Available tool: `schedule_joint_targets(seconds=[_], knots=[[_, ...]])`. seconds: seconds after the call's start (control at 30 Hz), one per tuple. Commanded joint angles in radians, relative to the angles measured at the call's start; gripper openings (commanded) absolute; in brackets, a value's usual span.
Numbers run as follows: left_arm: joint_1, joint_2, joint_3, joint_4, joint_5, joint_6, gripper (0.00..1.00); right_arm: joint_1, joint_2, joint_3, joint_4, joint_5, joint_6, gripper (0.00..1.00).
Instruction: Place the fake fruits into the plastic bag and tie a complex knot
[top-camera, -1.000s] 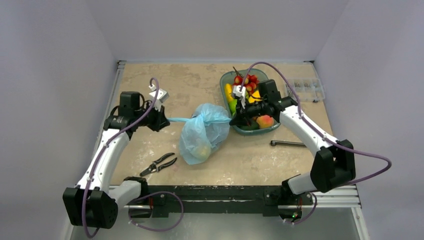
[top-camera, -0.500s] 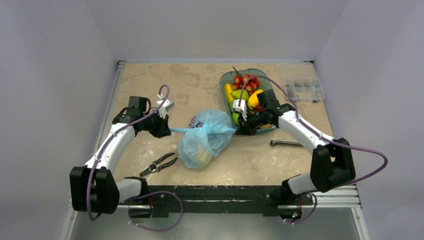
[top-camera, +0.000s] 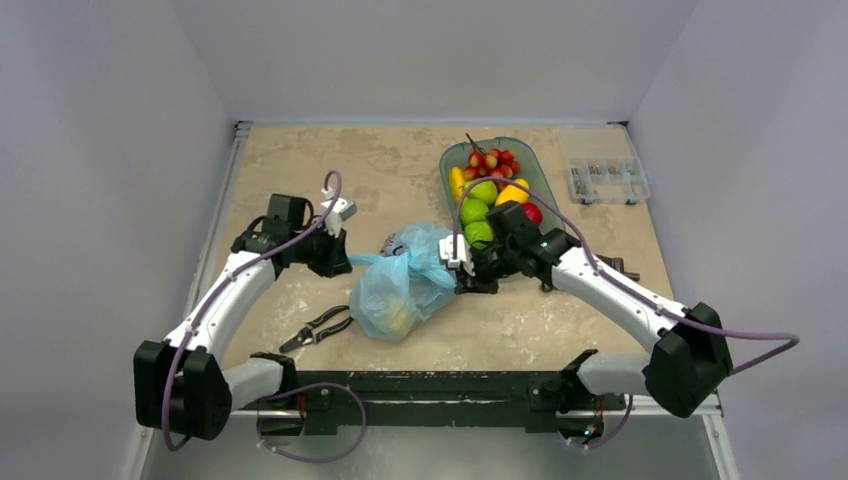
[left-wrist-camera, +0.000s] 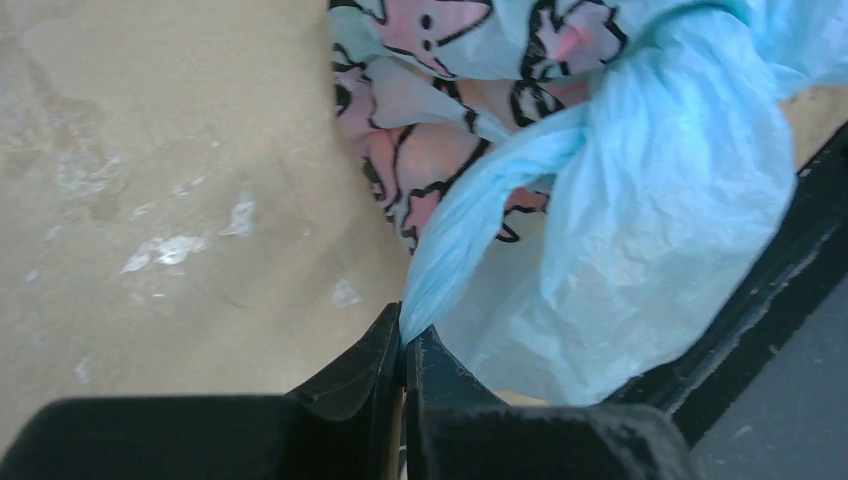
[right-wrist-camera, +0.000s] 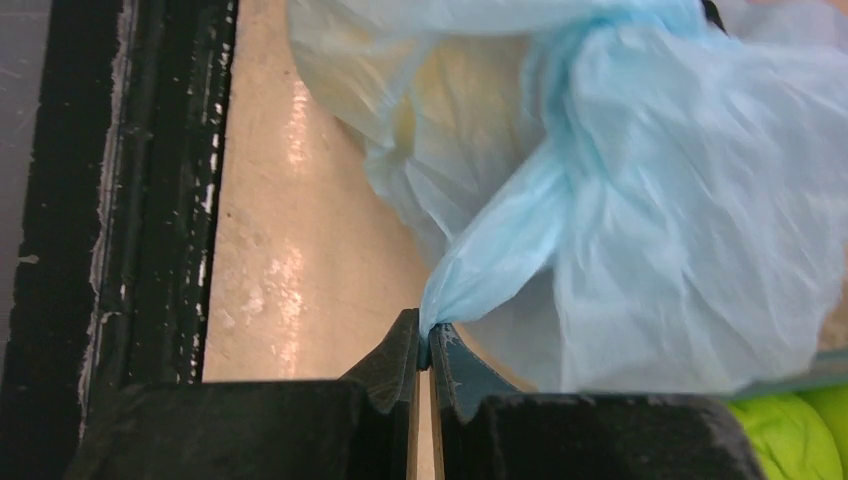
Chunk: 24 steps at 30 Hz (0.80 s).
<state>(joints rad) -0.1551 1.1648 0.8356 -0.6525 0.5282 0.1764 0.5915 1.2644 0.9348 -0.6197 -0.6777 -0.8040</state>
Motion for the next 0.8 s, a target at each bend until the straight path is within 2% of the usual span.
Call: schedule_joint_targets(seconds=[0.0,0.1,0.17,0.23,0.37,0.47,0.57,0.67,0.77], knots=[[-0.044,-0.019,0.019,0.066,0.082,-0.215,0.0,0.076,0.041,0.074,0.109,0.023,0.12,0.0],[-0.06,-0.013,0.039,0.169,0.232,-0.321,0.0,0.103,0.101,0.192,0.167,-0.014,0.213,0.0],[-0.083,-0.032,0.047,0.316,0.305,-0.414,0.0,0.119,0.14,0.274,0.223,-0.032,0.276,0.0],[-0.106,-0.038,0.07,0.425,0.329,-0.497,0.0,0.127,0.181,0.326,0.288,-0.039,0.341,0.0],[-0.116,-0.007,0.153,0.542,0.355,-0.563,0.0,0.128,0.253,0.402,0.391,-0.07,0.455,0.0],[-0.099,-0.034,0.169,0.499,0.349,-0.512,0.0,0.1,0.244,0.43,0.411,-0.075,0.521,0.0],[-0.018,-0.086,0.108,0.439,0.328,-0.479,0.0,0.025,0.202,0.409,0.396,-0.09,0.547,0.0],[0.066,-0.096,0.053,0.311,0.26,-0.392,0.0,-0.047,0.177,0.358,0.306,-0.085,0.493,0.0],[0.116,-0.073,-0.001,0.237,0.127,-0.35,0.0,-0.089,0.162,0.284,0.203,-0.07,0.371,0.0]])
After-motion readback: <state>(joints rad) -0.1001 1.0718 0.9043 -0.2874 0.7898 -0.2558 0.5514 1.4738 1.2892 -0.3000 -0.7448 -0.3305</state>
